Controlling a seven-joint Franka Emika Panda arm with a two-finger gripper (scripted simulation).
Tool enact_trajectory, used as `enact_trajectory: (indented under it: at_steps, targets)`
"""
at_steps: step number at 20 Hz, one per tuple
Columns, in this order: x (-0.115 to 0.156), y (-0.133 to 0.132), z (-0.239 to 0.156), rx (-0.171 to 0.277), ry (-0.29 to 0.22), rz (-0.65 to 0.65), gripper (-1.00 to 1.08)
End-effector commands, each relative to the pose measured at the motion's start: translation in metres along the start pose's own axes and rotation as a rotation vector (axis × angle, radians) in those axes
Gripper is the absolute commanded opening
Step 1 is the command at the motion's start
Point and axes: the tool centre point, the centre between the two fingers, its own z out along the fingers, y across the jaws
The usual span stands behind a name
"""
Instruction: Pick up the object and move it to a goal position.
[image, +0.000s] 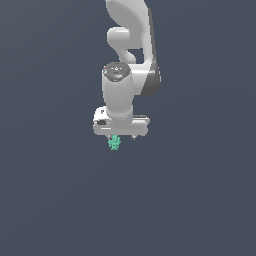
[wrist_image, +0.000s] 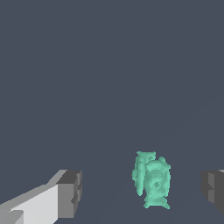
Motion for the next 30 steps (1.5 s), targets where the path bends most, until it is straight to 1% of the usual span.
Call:
enact_trajectory:
  at_steps: [1, 8, 13, 22, 30]
  targets:
    - [-0.008, 0.008, 0.011, -0.001, -0.005, 0.006, 1.0]
    - [-0.041, 0.033, 0.047, -0.006, -0.021, 0.027, 1.0]
    - [-0.056, 0.043, 0.061, -0.007, -0.028, 0.035, 1.0]
    - [-0.059, 0.045, 0.069, -0.008, -0.03, 0.037, 1.0]
    - [-0.062, 0.045, 0.104, -0.008, -0.03, 0.037, 1.0]
